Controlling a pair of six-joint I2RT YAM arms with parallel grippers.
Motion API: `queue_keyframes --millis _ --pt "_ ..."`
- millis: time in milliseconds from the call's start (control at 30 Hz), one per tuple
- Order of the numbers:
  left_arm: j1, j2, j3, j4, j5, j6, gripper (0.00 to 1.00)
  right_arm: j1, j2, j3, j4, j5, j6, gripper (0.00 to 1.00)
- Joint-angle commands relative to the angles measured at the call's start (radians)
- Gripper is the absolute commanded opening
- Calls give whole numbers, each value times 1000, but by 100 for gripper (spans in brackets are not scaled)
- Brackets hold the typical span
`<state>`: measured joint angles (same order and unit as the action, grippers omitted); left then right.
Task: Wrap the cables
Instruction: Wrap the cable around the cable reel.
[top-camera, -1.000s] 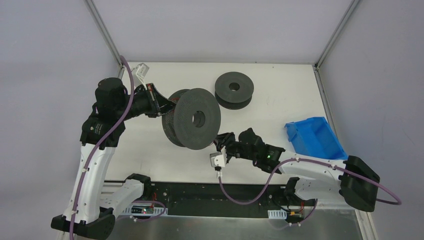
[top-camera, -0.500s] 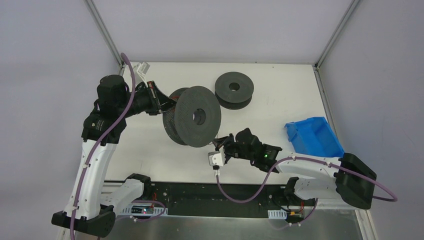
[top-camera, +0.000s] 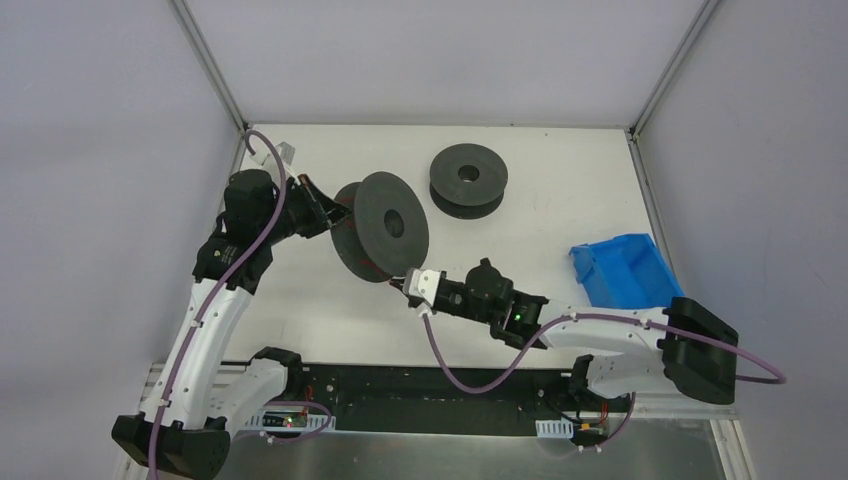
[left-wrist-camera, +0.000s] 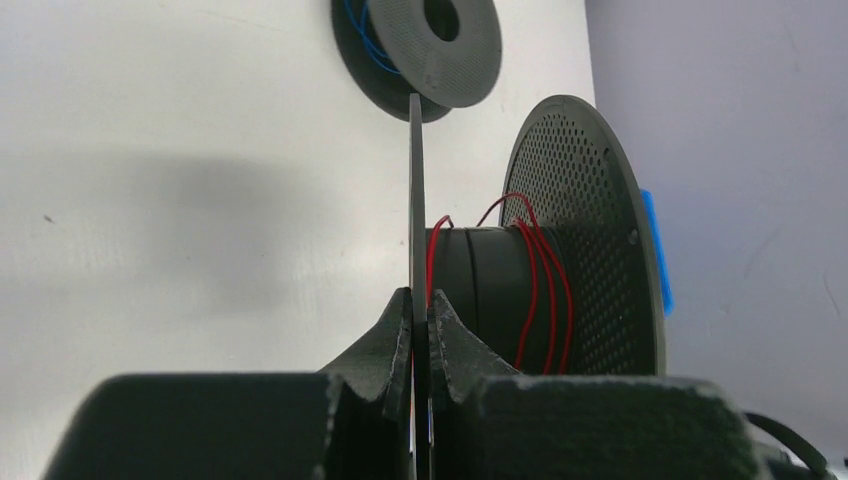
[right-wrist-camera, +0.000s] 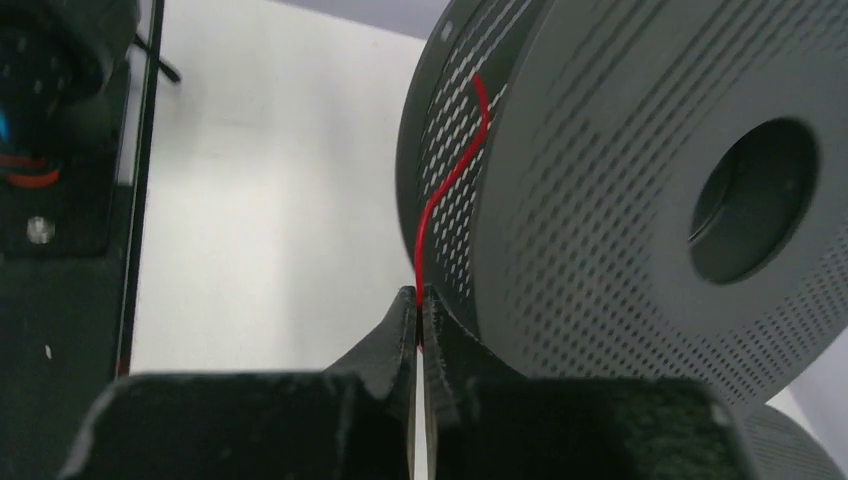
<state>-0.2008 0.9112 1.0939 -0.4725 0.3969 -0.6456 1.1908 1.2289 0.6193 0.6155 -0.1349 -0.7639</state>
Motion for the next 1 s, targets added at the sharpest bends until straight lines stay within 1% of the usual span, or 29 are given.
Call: queue_keyframes --millis 0,100,167,367,467,567,633,800,967 --pt "9 -72 -81 225 -97 -92 0 40 69 108 173 224 280 0" --pt "9 -89 -135 255 -145 -117 0 60 138 149 234 300 367 0" --pt "9 -86 -151 255 -167 -145 0 79 192 182 267 414 420 0" --pt "8 -75 -204 283 -195 -213 0 112 365 305 289 612 575 0" --pt "8 -76 -219 288 -197 -230 0 115 412 337 294 717 630 0" --pt "8 -87 -242 290 -208 -234 0 115 432 364 285 789 646 0" --pt "8 -91 -260 296 -212 -239 0 112 444 395 248 803 653 0" --pt "7 -90 -299 336 -172 -260 0 100 488 483 92 807 696 0" --pt "0 -114 -322 348 -160 -199 0 80 508 579 -124 803 808 0"
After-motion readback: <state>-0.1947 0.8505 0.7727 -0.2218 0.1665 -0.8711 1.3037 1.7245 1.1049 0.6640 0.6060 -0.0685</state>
